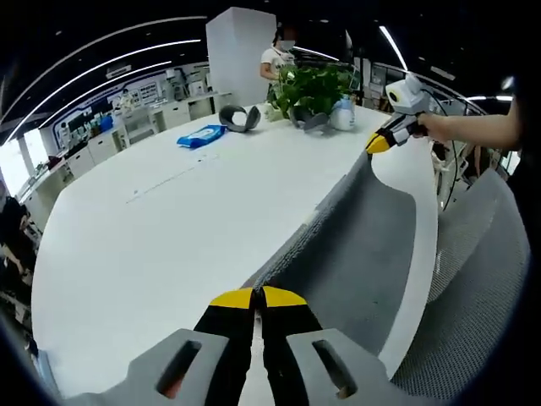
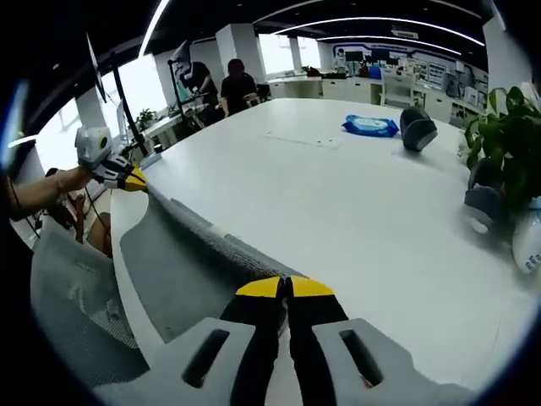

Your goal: Fold the towel on the table until its edges align and the towel forms a compact rectangular stack.

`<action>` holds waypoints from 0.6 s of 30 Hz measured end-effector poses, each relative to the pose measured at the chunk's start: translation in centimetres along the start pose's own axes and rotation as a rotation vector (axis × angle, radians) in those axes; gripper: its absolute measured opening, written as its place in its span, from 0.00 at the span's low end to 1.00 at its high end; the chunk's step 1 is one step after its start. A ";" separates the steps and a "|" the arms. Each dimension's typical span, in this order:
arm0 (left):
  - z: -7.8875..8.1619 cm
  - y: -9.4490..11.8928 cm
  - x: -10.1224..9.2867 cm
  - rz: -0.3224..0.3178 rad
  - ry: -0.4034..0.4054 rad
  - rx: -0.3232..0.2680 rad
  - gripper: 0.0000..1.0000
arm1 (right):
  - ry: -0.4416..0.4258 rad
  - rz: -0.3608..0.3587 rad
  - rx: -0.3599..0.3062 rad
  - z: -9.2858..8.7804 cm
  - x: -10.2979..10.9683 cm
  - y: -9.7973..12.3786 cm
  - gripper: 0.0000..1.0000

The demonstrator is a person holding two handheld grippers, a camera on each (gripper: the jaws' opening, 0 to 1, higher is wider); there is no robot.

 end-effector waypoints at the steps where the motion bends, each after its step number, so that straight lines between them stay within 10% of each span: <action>1: -0.2 -0.2 0.1 -0.003 0.002 0.004 0.02 | 0.002 0.000 0.004 0.0 -0.1 -0.1 0.00; 18: -1.1 -2.5 0.7 -0.017 0.014 0.051 0.02 | 0.017 -0.023 0.077 -0.8 -1.0 -2.4 0.00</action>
Point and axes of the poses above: the point that each gripper's makers call its tool centre point, and the gripper's own axes: y roughly backward along the fingers, x roughly to its left, z roughly out of its top, the point moved 9 cm from there along y, roughly backward along the fingers, and after that the axes turned 10 degrees about -y, right-handed, at the moved point
